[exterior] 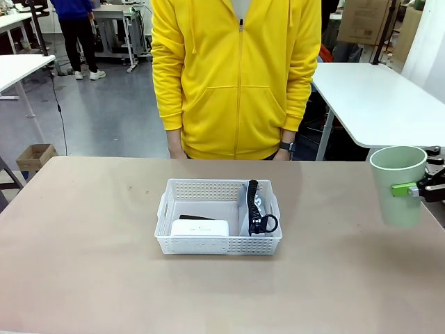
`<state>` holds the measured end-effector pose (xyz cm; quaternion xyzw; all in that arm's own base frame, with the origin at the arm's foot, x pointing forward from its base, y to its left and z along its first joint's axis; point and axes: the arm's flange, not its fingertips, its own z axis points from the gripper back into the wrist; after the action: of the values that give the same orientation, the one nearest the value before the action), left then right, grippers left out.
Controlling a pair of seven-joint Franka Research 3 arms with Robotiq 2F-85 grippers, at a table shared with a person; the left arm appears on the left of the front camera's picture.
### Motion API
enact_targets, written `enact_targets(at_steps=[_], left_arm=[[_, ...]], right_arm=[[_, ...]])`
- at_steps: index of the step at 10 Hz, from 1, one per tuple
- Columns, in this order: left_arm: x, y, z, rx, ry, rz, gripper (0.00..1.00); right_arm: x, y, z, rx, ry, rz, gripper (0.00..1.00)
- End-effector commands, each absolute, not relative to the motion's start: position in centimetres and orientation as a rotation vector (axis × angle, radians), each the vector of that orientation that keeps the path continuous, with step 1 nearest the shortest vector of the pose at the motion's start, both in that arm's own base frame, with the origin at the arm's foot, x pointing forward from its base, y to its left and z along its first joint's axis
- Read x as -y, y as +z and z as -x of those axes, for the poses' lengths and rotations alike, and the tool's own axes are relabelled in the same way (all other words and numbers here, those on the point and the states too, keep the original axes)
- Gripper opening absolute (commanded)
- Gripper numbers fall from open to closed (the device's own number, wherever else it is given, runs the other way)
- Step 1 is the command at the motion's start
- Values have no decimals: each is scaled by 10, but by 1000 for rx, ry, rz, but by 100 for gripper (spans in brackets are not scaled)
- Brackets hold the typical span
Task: Efficiently arrange items inside the basket to fit them all.
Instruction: Pick up the Reusable plastic cup and place it inside the Organizing basket.
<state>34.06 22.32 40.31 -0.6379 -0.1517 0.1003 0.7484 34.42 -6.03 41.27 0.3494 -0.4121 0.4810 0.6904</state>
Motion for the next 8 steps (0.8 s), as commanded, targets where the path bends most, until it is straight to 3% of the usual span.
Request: enact_targets(at_steps=[1, 5, 8], left_arm=[[-223, 405, -340, 328, 219, 1389, 100], [-223, 405, -340, 328, 219, 1389, 100], [-223, 405, -340, 328, 219, 1389, 100]], right_arm=[[49, 402, -343, 1128, 865, -795, 92], [-104, 513, -360, 987, 1240, -554, 92], [-224, 519, -364, 789, 1271, -375, 92]])
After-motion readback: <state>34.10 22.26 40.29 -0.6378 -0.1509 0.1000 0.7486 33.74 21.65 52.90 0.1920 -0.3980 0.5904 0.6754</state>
